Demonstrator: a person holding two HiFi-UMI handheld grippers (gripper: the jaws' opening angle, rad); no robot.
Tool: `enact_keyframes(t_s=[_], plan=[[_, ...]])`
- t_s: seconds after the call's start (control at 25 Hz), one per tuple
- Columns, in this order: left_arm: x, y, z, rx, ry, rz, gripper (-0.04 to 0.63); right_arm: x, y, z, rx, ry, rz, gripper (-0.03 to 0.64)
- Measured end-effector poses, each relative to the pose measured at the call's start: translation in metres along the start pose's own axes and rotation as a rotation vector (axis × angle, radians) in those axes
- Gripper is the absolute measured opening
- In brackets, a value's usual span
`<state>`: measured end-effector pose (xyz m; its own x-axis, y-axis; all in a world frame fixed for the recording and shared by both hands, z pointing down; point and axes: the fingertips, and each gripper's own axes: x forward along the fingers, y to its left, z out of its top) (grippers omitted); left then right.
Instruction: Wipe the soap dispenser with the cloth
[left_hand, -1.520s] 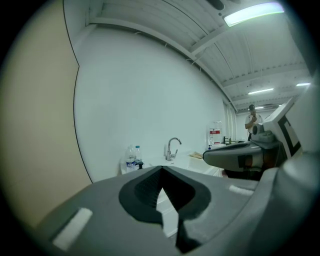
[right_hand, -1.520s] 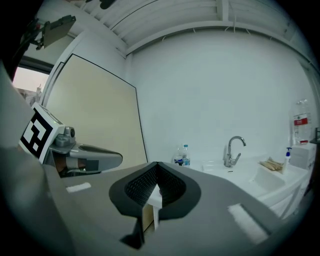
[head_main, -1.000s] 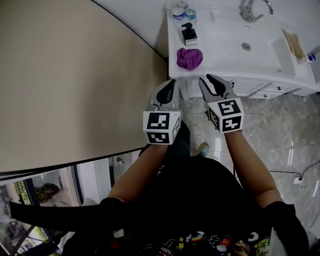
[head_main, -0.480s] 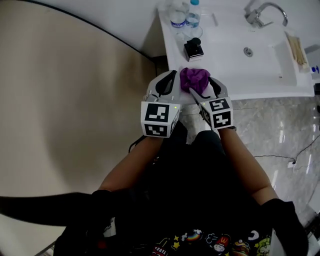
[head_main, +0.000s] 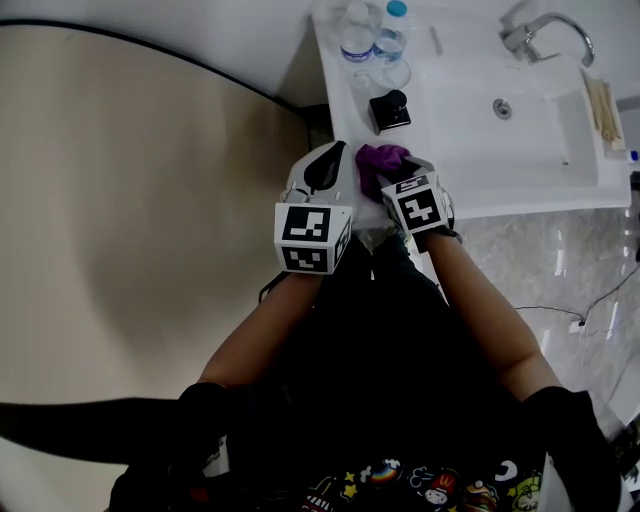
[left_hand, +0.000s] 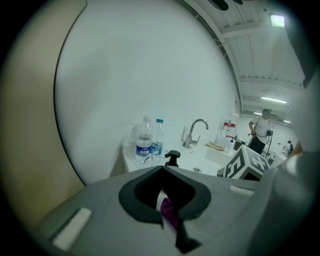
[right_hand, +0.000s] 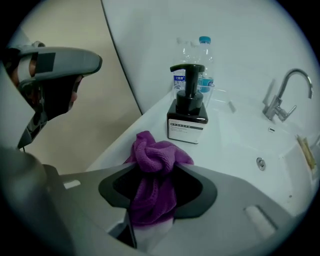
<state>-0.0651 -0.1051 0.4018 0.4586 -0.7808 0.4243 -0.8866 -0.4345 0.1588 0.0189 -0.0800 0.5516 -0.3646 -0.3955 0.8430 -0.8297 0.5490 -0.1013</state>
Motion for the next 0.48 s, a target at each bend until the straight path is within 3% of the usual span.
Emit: enact_keyframes(t_s=[0.16, 0.48], plan=[[0.004, 0.004, 0.001, -0.007, 0.006, 0.009, 0.0, 0.003, -0.005, 0.003, 0.013, -0.009, 0.013, 0.158], [0.018, -0.001, -0.002, -0.001, 0.034, -0.011, 0.0, -0.005, -0.008, 0.008, 0.074, -0.076, 0.049, 0.097]])
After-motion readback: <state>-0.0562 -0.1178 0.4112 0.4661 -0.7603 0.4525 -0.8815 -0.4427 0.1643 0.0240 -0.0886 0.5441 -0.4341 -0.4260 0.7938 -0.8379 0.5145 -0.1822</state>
